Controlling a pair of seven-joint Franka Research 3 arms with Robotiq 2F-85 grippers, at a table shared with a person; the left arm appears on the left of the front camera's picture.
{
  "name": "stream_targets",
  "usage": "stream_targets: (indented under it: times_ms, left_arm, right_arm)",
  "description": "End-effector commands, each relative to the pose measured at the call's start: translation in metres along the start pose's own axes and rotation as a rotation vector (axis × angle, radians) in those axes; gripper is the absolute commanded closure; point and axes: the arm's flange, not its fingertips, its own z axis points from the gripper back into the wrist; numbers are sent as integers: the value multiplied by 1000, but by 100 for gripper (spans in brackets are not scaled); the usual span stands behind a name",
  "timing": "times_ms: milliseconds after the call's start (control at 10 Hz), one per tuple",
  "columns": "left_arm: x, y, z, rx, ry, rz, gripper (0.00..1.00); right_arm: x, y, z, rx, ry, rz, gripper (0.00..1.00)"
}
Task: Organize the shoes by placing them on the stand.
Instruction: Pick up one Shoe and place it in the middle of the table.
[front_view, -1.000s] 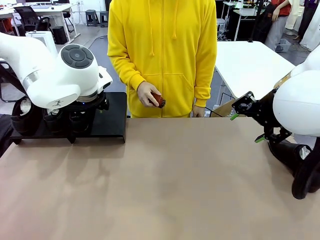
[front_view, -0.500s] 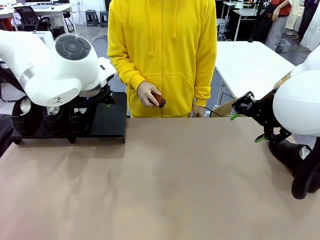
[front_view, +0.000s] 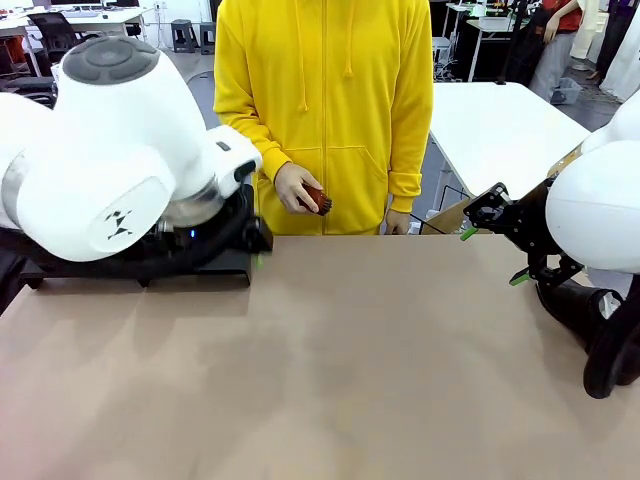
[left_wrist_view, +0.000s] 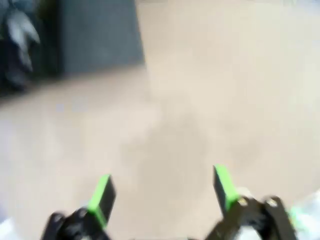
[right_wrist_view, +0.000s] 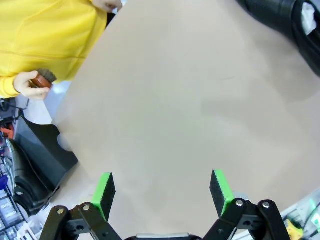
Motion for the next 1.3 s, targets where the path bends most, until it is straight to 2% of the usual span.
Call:
stream_targets:
  times_ms: [0,100,300,400,500,800,1000,1100,1200]
  left_arm:
    - [10,26,27,32,234,-29,0]
    - [6,28,26,10,248,-28,0]
    - [8,39,22,-36,294,61,0]
    - [15,52,17,-52,291,124,0]
    - [1,34,21,-4,296,22,0]
    - [1,34,21,-4,296,22,0]
    - [1,34,21,-4,296,22,0]
    - [1,34,21,-4,296,22,0]
    - [1,34,21,-4,296,22,0]
  right_arm:
    - [2,0,0,8,-4,21,0]
    - [2,0,0,8,-4,21,0]
    - [0,0,0,0,0,0,0]
    - [10,-2,-17,-78,-29,102,0]
    - [27,-13,-25,-162,-53,166,0]
    - [70,-52,-22,-283,-50,386,0]
    - [98,-74,-38,-378,-33,520,0]
    - [102,-82,-44,-401,-6,538,0]
    - [107,-68,-40,-435,-31,292,0]
